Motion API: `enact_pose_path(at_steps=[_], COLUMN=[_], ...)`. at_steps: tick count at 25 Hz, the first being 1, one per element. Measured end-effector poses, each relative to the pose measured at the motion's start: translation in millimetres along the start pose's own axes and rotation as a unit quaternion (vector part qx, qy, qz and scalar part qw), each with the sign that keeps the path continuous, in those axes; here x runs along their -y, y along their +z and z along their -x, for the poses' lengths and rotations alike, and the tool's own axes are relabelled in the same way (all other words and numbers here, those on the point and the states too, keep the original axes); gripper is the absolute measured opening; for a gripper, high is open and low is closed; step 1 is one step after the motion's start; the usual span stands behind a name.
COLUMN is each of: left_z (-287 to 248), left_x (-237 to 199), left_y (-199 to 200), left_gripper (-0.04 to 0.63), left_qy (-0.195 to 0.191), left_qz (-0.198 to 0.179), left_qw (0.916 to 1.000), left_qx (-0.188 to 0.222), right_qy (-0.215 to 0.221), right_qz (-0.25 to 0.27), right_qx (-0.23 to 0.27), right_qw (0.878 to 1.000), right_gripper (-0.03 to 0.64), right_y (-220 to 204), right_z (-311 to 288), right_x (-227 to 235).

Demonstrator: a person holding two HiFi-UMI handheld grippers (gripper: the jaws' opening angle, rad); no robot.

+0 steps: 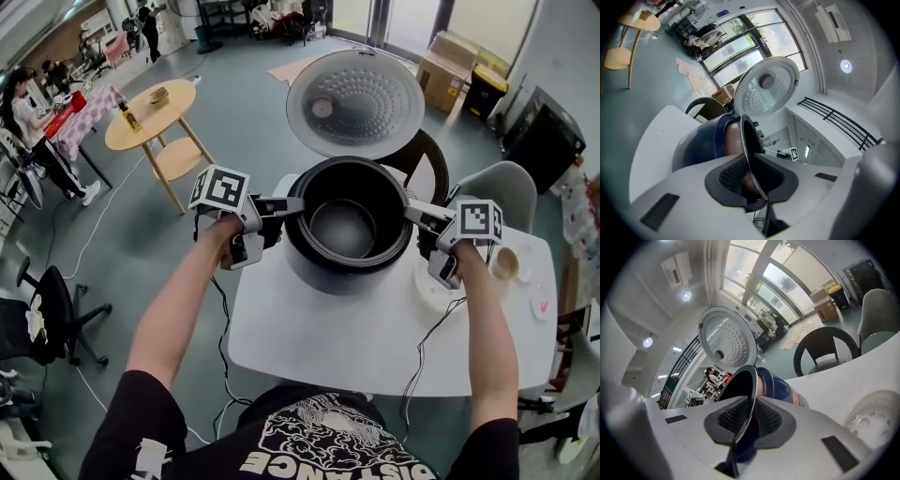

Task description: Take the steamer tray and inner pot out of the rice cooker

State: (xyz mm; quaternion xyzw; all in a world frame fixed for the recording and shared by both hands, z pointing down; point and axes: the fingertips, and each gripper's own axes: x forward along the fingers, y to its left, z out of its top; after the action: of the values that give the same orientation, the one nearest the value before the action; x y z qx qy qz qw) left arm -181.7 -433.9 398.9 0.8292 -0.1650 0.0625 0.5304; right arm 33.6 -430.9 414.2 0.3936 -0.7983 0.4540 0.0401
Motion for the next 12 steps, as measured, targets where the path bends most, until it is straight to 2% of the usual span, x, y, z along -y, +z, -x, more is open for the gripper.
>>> enact_pose_path(at_steps=[7, 12], left_z=[2, 6], left_x=[0, 2], left_y=[-1, 2], left_gripper=[0.051, 0.049], left_qy=[0.007, 0.009], left_qz=[-0.003, -0.003], left_qw=[0.9999, 0.9993], left_qx=[0.010, 0.035], right_qy=[0.006, -0.014], right_qz=[-0.026, -0.027], right_qx=[0.014, 0.023], right_qw=[1.000, 0.999], right_gripper=[0.054, 0.055], right_y=[-4, -6], right_z=[-4, -1], right_x=[-9, -16])
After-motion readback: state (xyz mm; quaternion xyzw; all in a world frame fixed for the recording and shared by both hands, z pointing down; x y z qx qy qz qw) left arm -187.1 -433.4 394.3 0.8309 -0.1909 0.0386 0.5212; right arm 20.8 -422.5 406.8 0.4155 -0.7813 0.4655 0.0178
